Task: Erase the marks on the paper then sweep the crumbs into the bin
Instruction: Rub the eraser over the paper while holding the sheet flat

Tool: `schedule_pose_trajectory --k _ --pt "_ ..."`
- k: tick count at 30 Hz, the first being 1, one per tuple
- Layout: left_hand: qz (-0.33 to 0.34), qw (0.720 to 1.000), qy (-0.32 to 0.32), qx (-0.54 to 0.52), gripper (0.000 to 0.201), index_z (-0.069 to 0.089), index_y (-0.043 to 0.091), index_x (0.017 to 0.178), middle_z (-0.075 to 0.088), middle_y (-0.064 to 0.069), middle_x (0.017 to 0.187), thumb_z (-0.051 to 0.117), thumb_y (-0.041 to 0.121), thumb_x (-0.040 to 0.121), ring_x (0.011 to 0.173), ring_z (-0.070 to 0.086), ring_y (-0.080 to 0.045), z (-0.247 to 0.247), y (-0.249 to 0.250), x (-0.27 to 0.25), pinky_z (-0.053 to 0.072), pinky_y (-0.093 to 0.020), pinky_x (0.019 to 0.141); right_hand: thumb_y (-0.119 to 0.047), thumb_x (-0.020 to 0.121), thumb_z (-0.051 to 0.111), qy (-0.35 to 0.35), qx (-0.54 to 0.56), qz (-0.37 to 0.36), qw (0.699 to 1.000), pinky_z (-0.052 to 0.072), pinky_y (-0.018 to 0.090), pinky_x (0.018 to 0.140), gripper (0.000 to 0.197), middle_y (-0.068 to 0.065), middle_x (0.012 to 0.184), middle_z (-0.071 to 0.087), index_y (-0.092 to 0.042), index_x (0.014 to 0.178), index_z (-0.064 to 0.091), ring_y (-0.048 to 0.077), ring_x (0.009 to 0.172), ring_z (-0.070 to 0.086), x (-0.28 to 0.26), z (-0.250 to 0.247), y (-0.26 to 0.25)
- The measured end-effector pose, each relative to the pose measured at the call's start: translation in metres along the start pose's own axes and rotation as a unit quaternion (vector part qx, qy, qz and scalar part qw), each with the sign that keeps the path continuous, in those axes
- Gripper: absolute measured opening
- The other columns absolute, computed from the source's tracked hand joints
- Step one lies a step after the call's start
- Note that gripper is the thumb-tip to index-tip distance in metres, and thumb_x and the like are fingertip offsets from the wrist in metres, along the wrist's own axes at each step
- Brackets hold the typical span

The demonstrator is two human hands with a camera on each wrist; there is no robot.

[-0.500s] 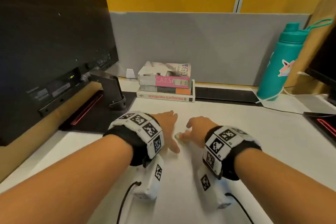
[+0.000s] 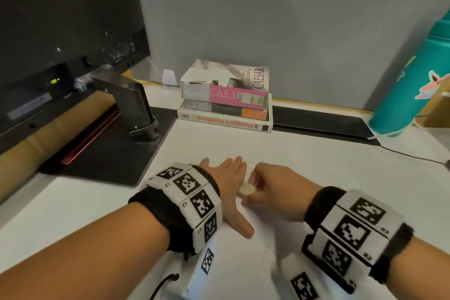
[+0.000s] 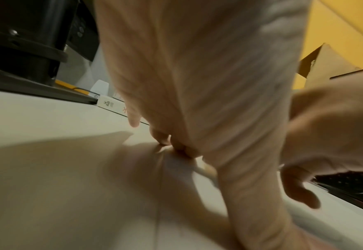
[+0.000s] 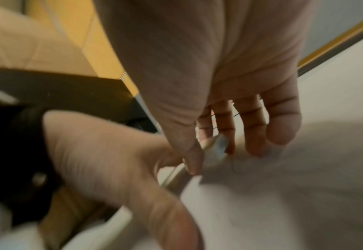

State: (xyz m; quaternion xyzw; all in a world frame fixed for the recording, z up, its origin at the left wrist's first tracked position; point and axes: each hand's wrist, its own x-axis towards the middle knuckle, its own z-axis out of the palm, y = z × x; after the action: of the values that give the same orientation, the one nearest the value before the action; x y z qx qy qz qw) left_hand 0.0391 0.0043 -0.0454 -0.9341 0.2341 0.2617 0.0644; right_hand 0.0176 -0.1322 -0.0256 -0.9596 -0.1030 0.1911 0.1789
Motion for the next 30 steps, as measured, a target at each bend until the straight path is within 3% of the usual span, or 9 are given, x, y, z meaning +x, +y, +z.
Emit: schedule_pose_trajectory --k 2,4,7,10,12,16,21,27,30 --pt "0.011 1.0 -0.001 0.01 0.131 -0.019 0.012 0.149 -0.021 -0.004 0.158 0.059 0.077 0.066 0.146 -0.015 -0.018 0.0 -0.001 0.001 -0.006 -0.053 0.116 -0.034 0.083 0.065 0.006 0.027 0.007 1.0 0.036 0.019 0.06 0.028 -0.006 0.087 0.052 -0.019 0.1 0.05 0.007 0.071 0.045 0.008 -0.012 0.005" --pt "0.014 1.0 0.0 0.014 0.131 -0.02 0.01 0.148 -0.022 -0.006 0.158 0.058 0.077 0.066 0.146 -0.016 -0.019 -0.001 0.001 0.0 -0.006 -0.053 0.116 -0.032 0.087 0.061 0.016 0.046 0.028 0.998 0.04 0.02 0.061 0.029 -0.003 0.091 0.054 -0.016 0.106 0.047 0.01 0.071 0.048 0.013 -0.022 0.013" --pt "0.008 1.0 -0.01 0.001 0.131 -0.023 0.01 0.147 -0.025 -0.006 0.157 0.06 0.073 0.069 0.146 -0.016 -0.02 -0.003 0.005 -0.004 -0.004 -0.053 0.117 -0.03 0.093 0.052 0.016 0.046 0.045 0.998 0.044 0.023 0.068 0.026 0.002 0.101 0.058 -0.016 0.113 0.043 0.013 0.075 0.053 0.017 -0.024 0.026" --pt "0.001 1.0 -0.019 -0.014 0.131 -0.024 0.011 0.147 -0.027 -0.005 0.156 0.062 0.071 0.069 0.146 -0.016 -0.021 -0.006 0.008 -0.006 -0.001 -0.054 0.117 -0.036 0.096 0.042 0.029 0.027 0.035 0.999 0.044 0.024 0.08 0.028 0.002 0.11 0.06 -0.015 0.114 0.048 0.016 0.091 0.056 0.018 -0.019 0.028" --pt "-0.005 1.0 -0.024 -0.018 0.132 -0.024 0.011 0.147 -0.028 -0.004 0.156 0.063 0.071 0.068 0.146 -0.016 -0.02 -0.006 0.008 -0.005 0.001 -0.055 0.116 -0.039 0.096 0.039 0.033 0.014 0.025 0.999 0.042 0.026 0.083 0.031 0.003 0.107 0.059 -0.014 0.11 0.051 0.016 0.091 0.055 0.017 -0.015 0.022" --pt "-0.009 1.0 -0.022 -0.004 0.131 -0.024 0.012 0.147 -0.028 -0.004 0.156 0.061 0.072 0.069 0.146 -0.015 -0.02 -0.005 0.009 -0.005 0.002 -0.055 0.116 -0.03 0.097 0.039 0.018 -0.048 -0.011 0.999 0.039 0.025 0.076 0.016 0.001 0.094 0.054 -0.015 0.103 0.043 0.015 0.079 0.049 0.015 -0.006 0.011" --pt "-0.011 1.0 -0.02 -0.002 0.128 -0.024 0.014 0.147 -0.027 -0.003 0.156 0.06 0.072 0.07 0.147 -0.012 -0.02 -0.006 0.007 -0.007 0.002 -0.049 0.116 -0.029 0.098 0.037 0.02 -0.139 0.013 0.99 0.039 0.028 0.077 0.026 0.01 0.1 0.059 -0.009 0.114 0.043 0.02 0.083 0.05 0.025 -0.015 0.007" --pt "-0.011 1.0 -0.016 0.011 0.128 -0.024 0.013 0.147 -0.026 -0.003 0.156 0.059 0.073 0.071 0.147 -0.011 -0.021 -0.006 0.008 -0.008 0.0 -0.05 0.116 -0.028 0.096 0.039 0.006 -0.175 -0.013 0.985 0.039 0.027 0.073 0.012 -0.003 0.078 0.05 -0.017 0.096 0.039 0.017 0.076 0.047 0.028 -0.023 0.008" --pt "-0.009 1.0 -0.01 0.006 0.129 -0.024 0.014 0.147 -0.025 -0.003 0.157 0.059 0.074 0.069 0.147 -0.011 -0.021 -0.004 0.006 -0.007 -0.001 -0.053 0.115 -0.028 0.095 0.043 -0.019 -0.131 -0.046 0.99 0.038 0.026 0.073 0.012 -0.004 0.078 0.049 -0.016 0.095 0.041 0.016 0.076 0.047 0.029 -0.017 0.004"
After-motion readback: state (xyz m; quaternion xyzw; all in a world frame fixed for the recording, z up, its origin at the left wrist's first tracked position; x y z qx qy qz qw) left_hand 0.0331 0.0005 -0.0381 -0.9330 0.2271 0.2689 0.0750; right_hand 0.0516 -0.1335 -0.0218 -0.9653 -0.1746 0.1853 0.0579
